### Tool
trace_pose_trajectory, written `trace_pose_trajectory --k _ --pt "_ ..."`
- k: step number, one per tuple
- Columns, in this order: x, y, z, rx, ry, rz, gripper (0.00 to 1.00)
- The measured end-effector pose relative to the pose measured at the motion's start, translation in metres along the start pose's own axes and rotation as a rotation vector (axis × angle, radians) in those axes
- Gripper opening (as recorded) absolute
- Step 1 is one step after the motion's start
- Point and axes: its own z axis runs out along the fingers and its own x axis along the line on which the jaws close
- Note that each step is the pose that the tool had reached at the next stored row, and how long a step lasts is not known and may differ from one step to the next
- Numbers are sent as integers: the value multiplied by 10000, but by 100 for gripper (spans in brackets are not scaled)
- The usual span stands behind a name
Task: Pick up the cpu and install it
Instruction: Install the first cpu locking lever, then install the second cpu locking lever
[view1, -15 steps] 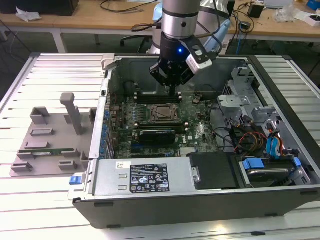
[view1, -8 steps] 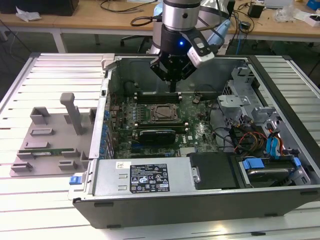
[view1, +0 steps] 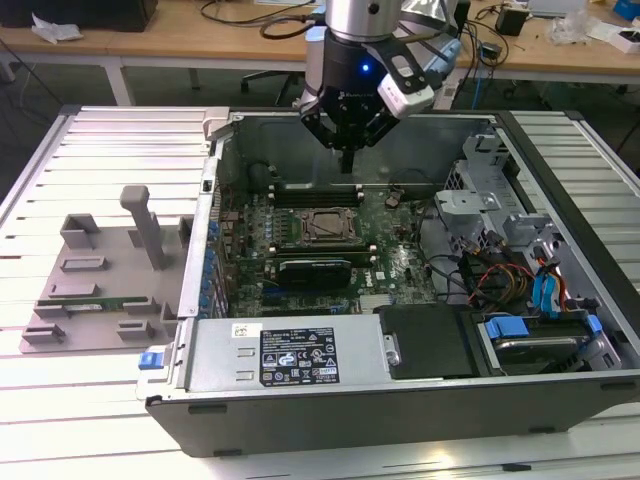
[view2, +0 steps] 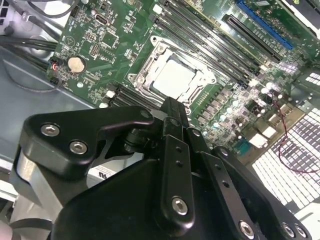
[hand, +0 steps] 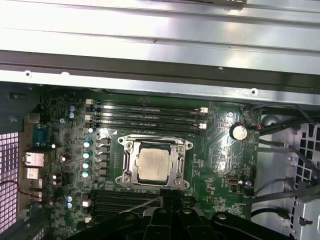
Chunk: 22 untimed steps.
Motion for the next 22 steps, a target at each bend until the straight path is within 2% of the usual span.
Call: trace_pose_trajectory --k 9,22 --pt "-1 -8 -168 -2 -2 0 11" --pt "-1 -8 -172 -1 0 0 11"
